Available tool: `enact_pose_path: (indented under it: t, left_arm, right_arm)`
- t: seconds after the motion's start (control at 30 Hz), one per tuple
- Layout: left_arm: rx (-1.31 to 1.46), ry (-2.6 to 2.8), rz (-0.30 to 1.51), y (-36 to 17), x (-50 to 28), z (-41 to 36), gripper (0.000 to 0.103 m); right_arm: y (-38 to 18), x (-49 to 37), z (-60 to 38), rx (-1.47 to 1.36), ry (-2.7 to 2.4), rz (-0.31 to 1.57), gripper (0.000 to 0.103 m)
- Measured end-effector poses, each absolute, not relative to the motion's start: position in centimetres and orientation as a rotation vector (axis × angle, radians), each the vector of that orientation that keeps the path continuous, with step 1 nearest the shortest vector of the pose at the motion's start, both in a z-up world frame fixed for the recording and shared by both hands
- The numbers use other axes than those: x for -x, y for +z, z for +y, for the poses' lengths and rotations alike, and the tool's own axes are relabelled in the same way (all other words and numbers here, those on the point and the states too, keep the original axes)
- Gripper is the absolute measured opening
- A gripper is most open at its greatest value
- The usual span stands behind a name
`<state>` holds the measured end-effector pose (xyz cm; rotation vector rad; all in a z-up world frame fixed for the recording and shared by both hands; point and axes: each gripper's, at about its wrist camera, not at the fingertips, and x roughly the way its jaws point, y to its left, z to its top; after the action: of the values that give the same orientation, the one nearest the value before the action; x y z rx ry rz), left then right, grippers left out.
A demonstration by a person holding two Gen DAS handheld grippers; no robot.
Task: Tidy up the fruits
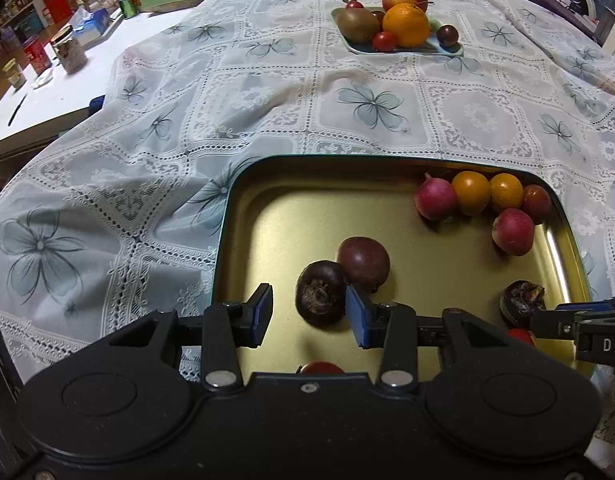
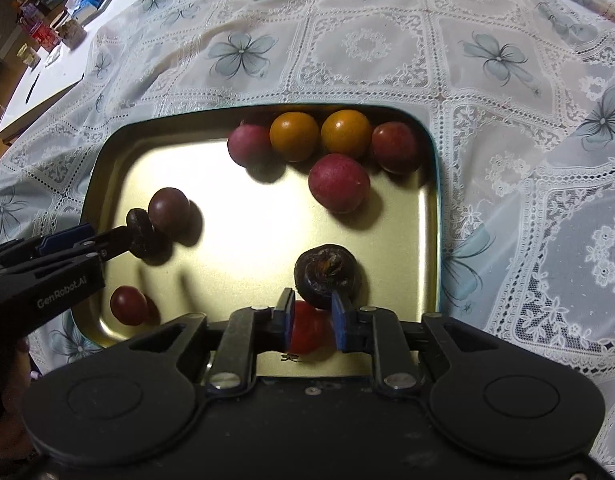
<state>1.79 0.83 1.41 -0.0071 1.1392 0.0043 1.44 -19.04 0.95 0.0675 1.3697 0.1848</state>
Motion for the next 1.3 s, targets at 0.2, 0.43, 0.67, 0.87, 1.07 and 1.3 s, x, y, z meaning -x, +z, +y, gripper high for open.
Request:
enact_pose_path:
  t: [0.2, 0.43, 0.67, 0.87, 1.07, 1.3]
  left_arm:
    - [0.012, 0.024, 1.152, 1.04, -1.45, 0.75, 0.05]
    - [0.013, 0.025, 1.165, 0.91, -0.95, 0.31, 0.05]
    - [0.021, 0.025, 1.172, 0.81, -0.88, 0.26, 0.05]
    - [0.033, 0.022, 1.181, 0.69, -0.85, 0.36, 0.05]
    - [0.031, 0.022, 1.181, 0.69, -0.89, 0.3, 0.05]
    - [0.03, 0.028, 1.175, 0.77, -0.92, 0.19, 0.049]
  right_arm:
    - [1.0, -1.12, -19.39, -0.079, 0.188, 1.356, 0.025]
    - [0.87, -0.64, -19.59, -0.078, 0.18, 1.35, 0.026]
    - [0.9, -0.39, -19.26, -0.061, 0.186, 1.343, 0.027]
    - [0.69, -0.42, -19.09, -0.058, 0.188, 1.352, 0.027]
    - [0.52, -0.43, -19.01, -0.056, 0.191, 1.36, 0.027]
    - [0.59, -0.44, -19.03, -0.056, 0.193, 1.358, 0.027]
